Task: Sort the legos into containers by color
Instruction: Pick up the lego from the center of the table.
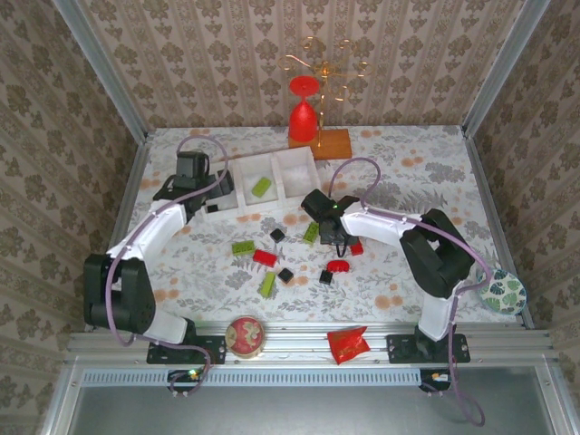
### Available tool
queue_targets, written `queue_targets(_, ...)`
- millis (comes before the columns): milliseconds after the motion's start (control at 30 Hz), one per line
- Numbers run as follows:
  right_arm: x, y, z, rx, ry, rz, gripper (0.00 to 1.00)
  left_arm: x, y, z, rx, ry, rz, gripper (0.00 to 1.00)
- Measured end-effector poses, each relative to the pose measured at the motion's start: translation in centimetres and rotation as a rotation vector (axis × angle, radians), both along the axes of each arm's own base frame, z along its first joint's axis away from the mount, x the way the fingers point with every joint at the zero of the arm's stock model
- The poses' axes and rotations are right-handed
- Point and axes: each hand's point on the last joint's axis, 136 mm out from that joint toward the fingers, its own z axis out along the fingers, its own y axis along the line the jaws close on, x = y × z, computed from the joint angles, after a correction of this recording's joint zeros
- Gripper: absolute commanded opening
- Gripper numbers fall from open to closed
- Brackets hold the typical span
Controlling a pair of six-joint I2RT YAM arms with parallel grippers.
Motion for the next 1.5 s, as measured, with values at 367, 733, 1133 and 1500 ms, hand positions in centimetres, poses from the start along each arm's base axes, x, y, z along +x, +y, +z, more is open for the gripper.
queue_targets(367, 0.5, 0.4, -0.2, -0.002, 0.001, 0.015, 0.46, -2.3, 1.0, 1.4, -0.001, -0.042, 0.026, 1.00)
queue_targets(733, 0.7, 1.1, -0.5, 0.015, 0.013, 0.037, 0.45, -2.8, 1.5, 1.0, -0.005, -0.036, 0.049, 1.00)
queue_targets(1133, 1.0, 1.1, -1.9, 0.002, 0.039, 0.030, 0.39, -2.8, 1.7, 1.0, -0.011, -0.035, 0.054, 1.00)
queue_targets(1500, 1.9, 1.6, -1.5, 0.010, 0.023, 0.048, 0.24, -2.9, 1.8, 0.6, -0.019, -0.025, 0.052, 1.00)
